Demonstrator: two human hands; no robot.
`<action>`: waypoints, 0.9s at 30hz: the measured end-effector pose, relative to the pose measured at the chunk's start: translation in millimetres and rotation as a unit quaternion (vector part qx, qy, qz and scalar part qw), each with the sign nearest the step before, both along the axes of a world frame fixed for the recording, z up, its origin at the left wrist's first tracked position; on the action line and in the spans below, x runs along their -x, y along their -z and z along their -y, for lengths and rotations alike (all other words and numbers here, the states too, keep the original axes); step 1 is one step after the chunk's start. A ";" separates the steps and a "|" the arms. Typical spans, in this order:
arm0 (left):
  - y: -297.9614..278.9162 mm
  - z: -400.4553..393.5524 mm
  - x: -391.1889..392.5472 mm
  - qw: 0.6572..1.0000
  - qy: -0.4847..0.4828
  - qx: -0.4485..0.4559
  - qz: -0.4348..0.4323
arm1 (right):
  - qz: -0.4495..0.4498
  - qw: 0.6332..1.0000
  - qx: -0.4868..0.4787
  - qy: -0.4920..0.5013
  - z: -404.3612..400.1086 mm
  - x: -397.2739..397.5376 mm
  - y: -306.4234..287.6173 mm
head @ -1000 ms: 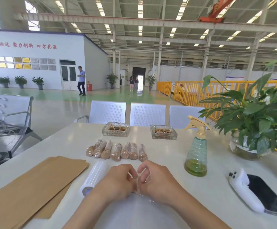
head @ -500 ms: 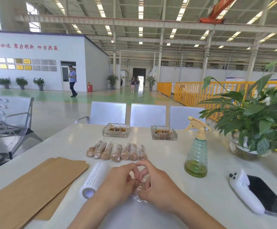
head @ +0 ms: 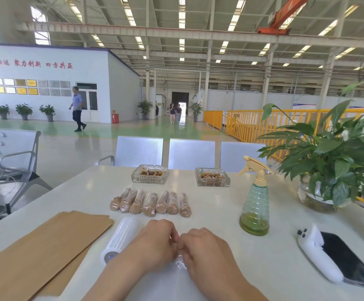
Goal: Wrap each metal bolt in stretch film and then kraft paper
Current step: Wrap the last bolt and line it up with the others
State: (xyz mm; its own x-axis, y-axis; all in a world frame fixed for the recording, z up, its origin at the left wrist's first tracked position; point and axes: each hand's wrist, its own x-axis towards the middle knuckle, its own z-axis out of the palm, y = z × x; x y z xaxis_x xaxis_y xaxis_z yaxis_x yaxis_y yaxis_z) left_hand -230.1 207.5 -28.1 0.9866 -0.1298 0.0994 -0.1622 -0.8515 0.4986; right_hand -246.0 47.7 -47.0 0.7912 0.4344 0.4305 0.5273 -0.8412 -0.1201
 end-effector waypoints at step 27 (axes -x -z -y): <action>-82.0 3.5 10.0 0.910 -0.044 0.400 -0.102 | -0.029 0.994 0.094 0.044 -11.8 25.2 -14.1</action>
State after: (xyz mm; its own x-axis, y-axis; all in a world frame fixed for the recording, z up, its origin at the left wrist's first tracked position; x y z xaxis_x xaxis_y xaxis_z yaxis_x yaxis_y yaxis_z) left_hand -240.1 204.0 53.8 0.9981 -0.0158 -0.0601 0.0555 -0.2092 0.9763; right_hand -271.2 59.5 -32.8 0.8505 0.4314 0.3010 0.4478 -0.8940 0.0160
